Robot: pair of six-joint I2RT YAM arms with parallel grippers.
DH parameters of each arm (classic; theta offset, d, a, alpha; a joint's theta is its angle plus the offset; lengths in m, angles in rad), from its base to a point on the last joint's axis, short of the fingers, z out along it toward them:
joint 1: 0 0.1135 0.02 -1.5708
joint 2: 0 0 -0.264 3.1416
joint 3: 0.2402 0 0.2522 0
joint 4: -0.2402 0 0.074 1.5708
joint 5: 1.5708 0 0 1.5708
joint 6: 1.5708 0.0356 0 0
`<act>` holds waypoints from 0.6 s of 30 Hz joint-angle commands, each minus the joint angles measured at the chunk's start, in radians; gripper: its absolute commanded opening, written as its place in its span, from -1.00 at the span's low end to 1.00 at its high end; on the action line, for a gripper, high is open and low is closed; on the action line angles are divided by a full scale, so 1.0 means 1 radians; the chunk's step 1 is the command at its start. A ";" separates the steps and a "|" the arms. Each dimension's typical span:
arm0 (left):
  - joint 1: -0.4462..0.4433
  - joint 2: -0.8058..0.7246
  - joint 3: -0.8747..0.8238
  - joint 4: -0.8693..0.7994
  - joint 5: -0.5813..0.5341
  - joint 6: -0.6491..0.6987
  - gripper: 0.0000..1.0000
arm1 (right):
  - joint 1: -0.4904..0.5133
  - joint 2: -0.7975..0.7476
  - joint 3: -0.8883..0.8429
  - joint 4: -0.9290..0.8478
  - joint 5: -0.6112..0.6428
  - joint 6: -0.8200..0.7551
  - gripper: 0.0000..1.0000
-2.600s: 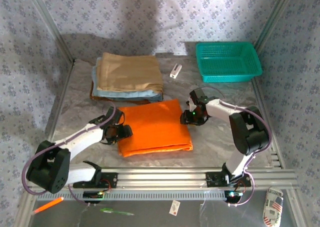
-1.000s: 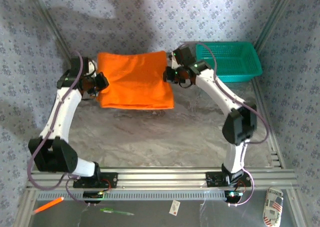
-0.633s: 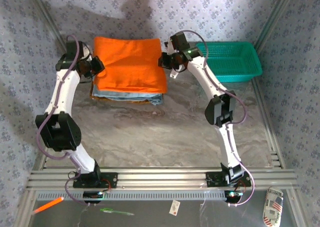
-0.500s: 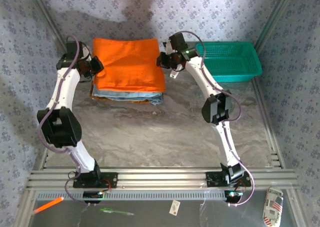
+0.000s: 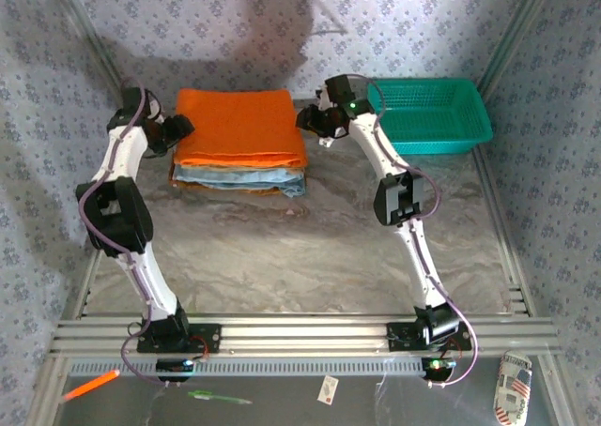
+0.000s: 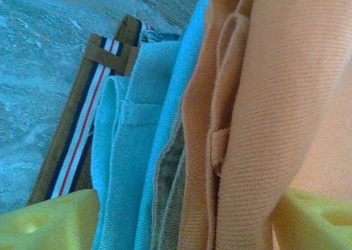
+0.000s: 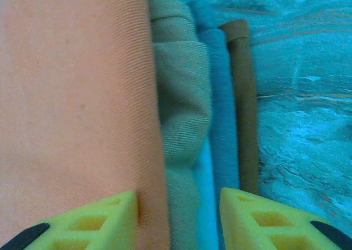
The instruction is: Fold and stack the trousers
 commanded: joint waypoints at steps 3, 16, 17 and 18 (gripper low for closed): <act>0.006 -0.147 -0.010 0.001 -0.077 -0.046 0.70 | 0.015 -0.196 -0.146 -0.034 0.064 -0.099 -0.06; -0.106 -0.317 -0.289 -0.011 -0.201 -0.095 0.63 | 0.137 -0.467 -0.728 0.217 0.100 -0.033 -0.27; -0.106 -0.302 -0.313 0.006 -0.205 -0.098 0.64 | 0.144 -0.456 -0.734 0.216 0.104 -0.025 -0.32; -0.106 -0.277 -0.329 0.021 -0.213 -0.100 0.64 | 0.151 -0.442 -0.735 0.220 0.102 -0.017 -0.34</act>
